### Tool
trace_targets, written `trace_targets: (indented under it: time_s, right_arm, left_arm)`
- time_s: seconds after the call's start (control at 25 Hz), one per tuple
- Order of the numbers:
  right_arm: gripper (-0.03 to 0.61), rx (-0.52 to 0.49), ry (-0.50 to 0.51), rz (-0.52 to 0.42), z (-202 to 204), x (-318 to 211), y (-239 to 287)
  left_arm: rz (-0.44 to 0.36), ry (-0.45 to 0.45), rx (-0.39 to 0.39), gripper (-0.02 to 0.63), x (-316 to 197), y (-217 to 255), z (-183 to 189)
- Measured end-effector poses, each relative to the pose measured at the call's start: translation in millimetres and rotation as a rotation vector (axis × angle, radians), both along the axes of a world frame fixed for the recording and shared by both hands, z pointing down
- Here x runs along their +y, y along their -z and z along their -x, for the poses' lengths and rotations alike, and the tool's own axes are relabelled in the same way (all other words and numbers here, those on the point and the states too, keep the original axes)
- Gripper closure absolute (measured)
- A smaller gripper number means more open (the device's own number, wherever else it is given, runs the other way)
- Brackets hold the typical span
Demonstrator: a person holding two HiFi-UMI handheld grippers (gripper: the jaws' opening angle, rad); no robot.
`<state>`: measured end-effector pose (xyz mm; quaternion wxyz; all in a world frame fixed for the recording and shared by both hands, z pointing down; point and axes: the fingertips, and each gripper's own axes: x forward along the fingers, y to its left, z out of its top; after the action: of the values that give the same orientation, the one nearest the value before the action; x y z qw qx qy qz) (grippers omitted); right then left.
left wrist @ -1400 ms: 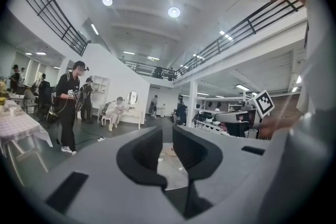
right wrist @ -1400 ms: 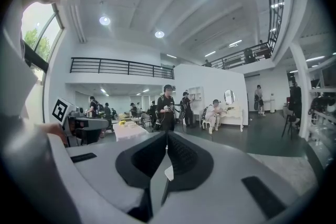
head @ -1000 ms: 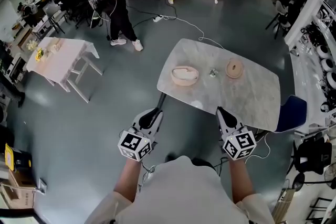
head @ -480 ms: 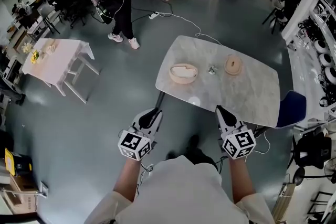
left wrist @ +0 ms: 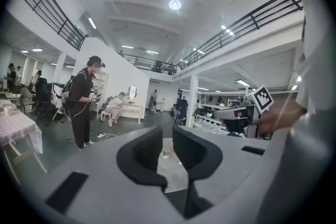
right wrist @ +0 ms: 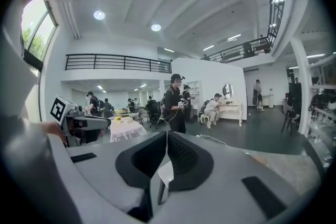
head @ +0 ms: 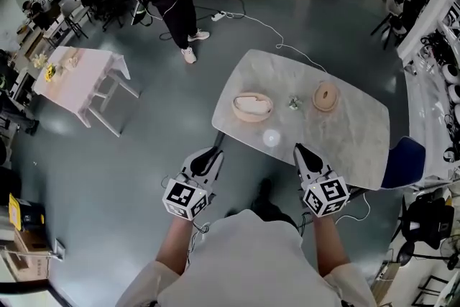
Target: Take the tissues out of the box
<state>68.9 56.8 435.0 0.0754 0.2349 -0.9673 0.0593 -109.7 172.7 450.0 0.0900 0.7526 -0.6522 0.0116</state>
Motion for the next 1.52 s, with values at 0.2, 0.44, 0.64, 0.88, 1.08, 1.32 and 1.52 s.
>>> trace_targets:
  time_s: [0.2,0.44,0.64,0.88,1.08,1.32,1.52]
  right_arm:
    - [0.545,0.015,0.038,0.018,7,-51,-11]
    - [0.545,0.025,0.077,0.044,14,-122,-25]
    - [0.545,0.030,0.125,0.067,19,-165,-33]
    - [0.545,0.041,0.168,0.095,32,-197,-45]
    - [0.545,0.052,0.174,0.131,33,-217,-61]
    - [0.545,0.064,0.140,0.168,51,-233,-77]
    - [0.545,0.071,0.083,0.189,69,-244,-87]
  left_arm:
    - [0.012,0.026,0.012,0.546,-47,-6,1]
    - [0.040,0.052,0.020,0.546,-113,-16,1]
    - [0.063,0.081,0.011,0.546,-154,-19,-2]
    - [0.100,0.103,0.015,0.546,-185,-28,2]
    - [0.142,0.090,0.011,0.546,-209,-40,-1]
    - [0.183,0.051,0.008,0.546,-234,-53,23]
    - [0.225,-0.037,0.023,0.546,-262,-68,44]
